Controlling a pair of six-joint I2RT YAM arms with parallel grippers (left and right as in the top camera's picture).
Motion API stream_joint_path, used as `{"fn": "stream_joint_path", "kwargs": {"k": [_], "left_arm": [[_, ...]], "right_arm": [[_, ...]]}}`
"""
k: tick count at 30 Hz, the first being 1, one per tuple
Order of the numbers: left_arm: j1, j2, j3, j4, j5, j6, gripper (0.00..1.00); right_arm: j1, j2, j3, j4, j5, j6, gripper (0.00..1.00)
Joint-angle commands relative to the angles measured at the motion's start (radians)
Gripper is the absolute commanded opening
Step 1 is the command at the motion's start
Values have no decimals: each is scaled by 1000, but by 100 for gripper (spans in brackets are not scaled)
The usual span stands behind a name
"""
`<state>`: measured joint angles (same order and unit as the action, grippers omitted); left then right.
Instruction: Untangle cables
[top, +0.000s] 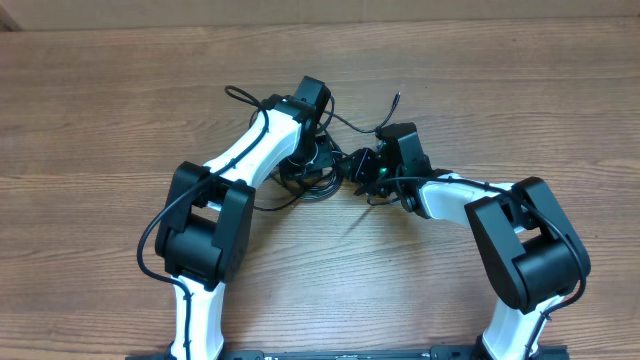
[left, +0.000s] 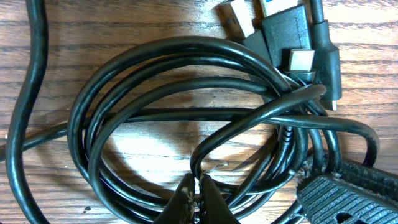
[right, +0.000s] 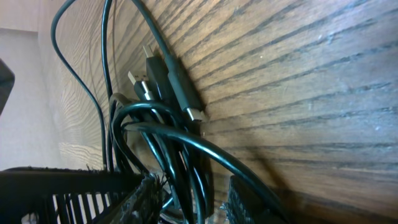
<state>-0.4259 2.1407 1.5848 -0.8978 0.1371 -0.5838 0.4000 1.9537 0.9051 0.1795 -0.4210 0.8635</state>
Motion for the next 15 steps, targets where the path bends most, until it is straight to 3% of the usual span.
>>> {"fn": "stream_joint_path", "kwargs": {"k": [1,7,15], "left_arm": [[-3,9,6,2,4,47,4],[-2,-8,12,5,164,312,4],[-5,-44,15,1,266,465,4]], "right_arm": [[4,3,-2,-2,41,-2,34],[16,3,-2,2,74,-1,34],[26,3,-2,-1,104,-5,33]]}}
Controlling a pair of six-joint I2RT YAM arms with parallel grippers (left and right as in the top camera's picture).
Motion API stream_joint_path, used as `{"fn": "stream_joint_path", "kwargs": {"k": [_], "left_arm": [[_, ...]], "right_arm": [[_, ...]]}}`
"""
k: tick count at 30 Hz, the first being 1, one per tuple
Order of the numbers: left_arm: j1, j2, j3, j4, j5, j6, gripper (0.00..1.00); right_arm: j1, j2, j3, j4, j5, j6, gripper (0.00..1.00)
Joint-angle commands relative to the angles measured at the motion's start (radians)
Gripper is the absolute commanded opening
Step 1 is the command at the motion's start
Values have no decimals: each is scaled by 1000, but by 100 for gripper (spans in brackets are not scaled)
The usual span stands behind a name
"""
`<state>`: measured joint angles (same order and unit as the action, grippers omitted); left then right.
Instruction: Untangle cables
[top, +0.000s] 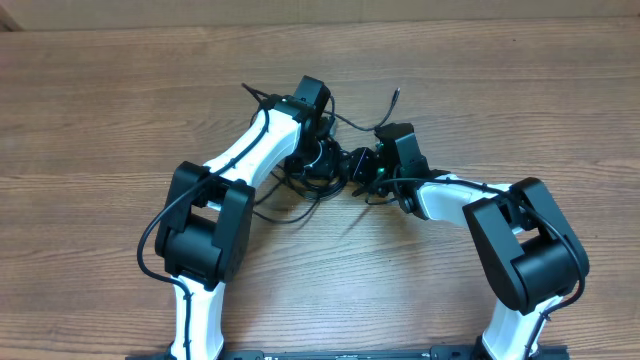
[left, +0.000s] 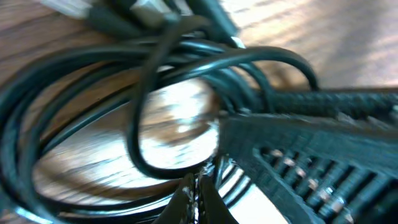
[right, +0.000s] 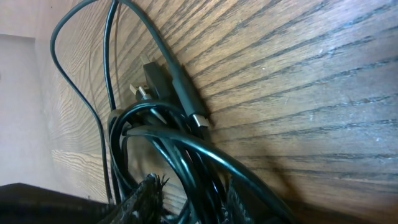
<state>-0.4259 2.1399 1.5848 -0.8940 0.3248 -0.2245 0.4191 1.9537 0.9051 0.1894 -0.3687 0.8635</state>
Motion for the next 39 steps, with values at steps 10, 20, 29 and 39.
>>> {"fn": "stream_joint_path", "kwargs": {"k": [10,20,29,39], "left_arm": [[-5,-225,15,-14,118,177,4],[-5,-303,14,-26,42,109,4],[-7,-246,0,-49,-106,-5,32],[-7,-82,0,-2,-178,-167,34]], "right_arm": [[6,3,-2,-24,89,-5,24],[6,3,-2,-28,88,-4,24],[6,3,-2,-27,87,-4,30],[6,3,-2,-27,80,-4,31]]}}
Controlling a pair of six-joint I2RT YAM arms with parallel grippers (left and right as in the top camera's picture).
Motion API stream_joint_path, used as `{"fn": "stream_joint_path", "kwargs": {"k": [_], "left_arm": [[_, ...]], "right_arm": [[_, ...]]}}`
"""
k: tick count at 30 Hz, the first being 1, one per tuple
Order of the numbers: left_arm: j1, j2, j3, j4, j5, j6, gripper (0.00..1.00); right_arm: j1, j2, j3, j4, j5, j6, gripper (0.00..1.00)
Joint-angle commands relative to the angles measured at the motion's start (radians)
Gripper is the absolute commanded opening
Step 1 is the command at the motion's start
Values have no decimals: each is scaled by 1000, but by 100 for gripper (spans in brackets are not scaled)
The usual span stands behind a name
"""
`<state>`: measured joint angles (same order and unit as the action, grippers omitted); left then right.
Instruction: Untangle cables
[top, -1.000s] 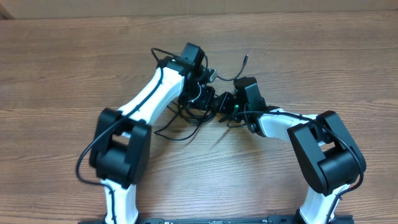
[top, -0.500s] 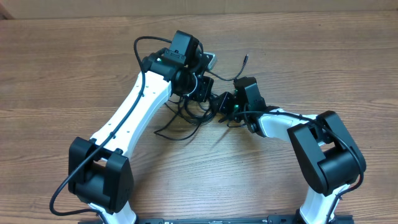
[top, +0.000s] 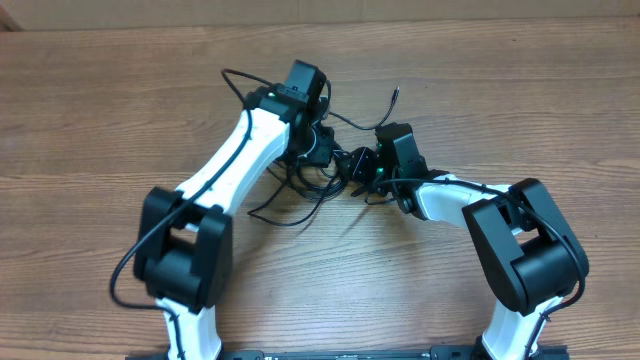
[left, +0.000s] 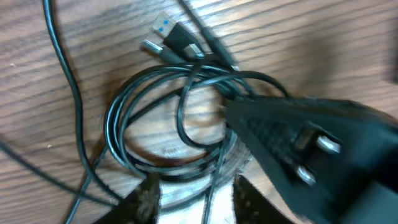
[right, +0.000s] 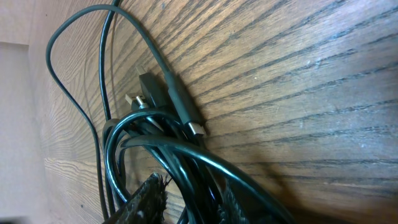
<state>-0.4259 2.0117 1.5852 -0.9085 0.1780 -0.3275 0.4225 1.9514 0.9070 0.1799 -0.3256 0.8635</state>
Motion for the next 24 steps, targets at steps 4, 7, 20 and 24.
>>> {"fn": "stream_joint_path", "kwargs": {"k": [4,7,20,24], "left_arm": [[-8,108,-1,60,-23,-104,33],[-7,148,-1,89,-24,-131,31],[-7,174,2,113,-5,-55,4],[-7,166,2,112,66,19,4]], "right_arm": [[3,5,-4,-18,37,-4,31],[3,5,-4,-18,37,-4,31],[3,5,-4,-10,37,-5,43],[4,5,-4,-12,37,-6,45]]}}
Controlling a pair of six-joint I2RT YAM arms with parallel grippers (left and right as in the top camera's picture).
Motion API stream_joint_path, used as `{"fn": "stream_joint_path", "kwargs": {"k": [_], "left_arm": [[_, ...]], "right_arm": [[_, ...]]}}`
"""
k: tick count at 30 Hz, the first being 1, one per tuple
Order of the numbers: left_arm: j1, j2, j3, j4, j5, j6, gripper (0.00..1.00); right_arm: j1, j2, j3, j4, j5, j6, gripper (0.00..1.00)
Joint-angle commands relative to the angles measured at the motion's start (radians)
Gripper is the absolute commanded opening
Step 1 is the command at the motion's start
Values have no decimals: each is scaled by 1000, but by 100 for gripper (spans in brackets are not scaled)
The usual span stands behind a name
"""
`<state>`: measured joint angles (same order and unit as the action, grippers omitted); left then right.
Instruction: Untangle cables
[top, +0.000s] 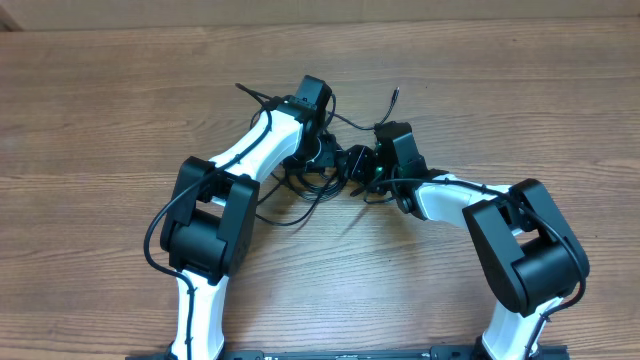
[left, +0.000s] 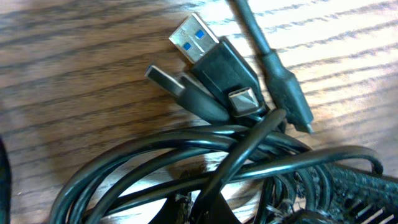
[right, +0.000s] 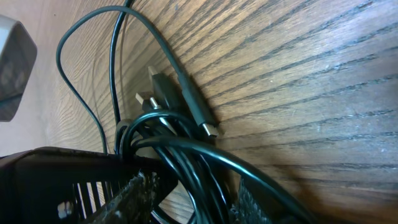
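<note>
A tangle of black cables (top: 308, 172) lies coiled on the wooden table between the two arms. My left gripper (top: 318, 150) (left: 200, 208) is down at the coil's edge, shut on one black strand that crosses the loops. Just beyond its tips lie a blue-tongued USB plug (left: 198, 38), a slimmer plug (left: 166, 79) and a USB-C plug (left: 242, 99). My right gripper (top: 362, 165) (right: 196, 199) stands open with the bundled loops (right: 205, 174) running between its fingers. The left gripper's black body (right: 62, 180) shows close beside it.
Loose cable ends stick out of the tangle toward the far side (top: 397, 95) and far left (top: 245, 92), and one trails toward the near left (top: 275, 215). A thin loop (right: 81, 68) arcs over the wood. Bare wooden table (top: 100, 120) surrounds the tangle.
My left gripper was open and higher over the coil; now it is low at the coil and shut on one strand. My right gripper's fingers stand wider apart around the bundle.
First my left gripper was shut with its tips at the near side of the coil, then still shut close to the right gripper's fingers. Later it was open above the coil. Now it grips one strand near the plugs, with the right gripper still at the bundle.
</note>
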<state>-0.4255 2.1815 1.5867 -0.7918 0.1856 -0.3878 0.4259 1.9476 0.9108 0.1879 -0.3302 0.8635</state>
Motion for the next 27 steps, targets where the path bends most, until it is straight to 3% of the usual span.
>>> {"fn": "stream_joint_path", "kwargs": {"k": [1,14,20,27], "left_arm": [[-8,-3,0,-5,75,91,4],[13,-69,14,-38,332,219,4],[13,-142,14,-76,359,263,4],[24,-245,14,-147,339,291,4]], "right_arm": [[2,9,-8,-22,41,-10,45],[40,9,-8,-39,116,-39,45],[79,9,-8,-38,197,-85,44],[82,9,-8,-56,278,-76,34]]}}
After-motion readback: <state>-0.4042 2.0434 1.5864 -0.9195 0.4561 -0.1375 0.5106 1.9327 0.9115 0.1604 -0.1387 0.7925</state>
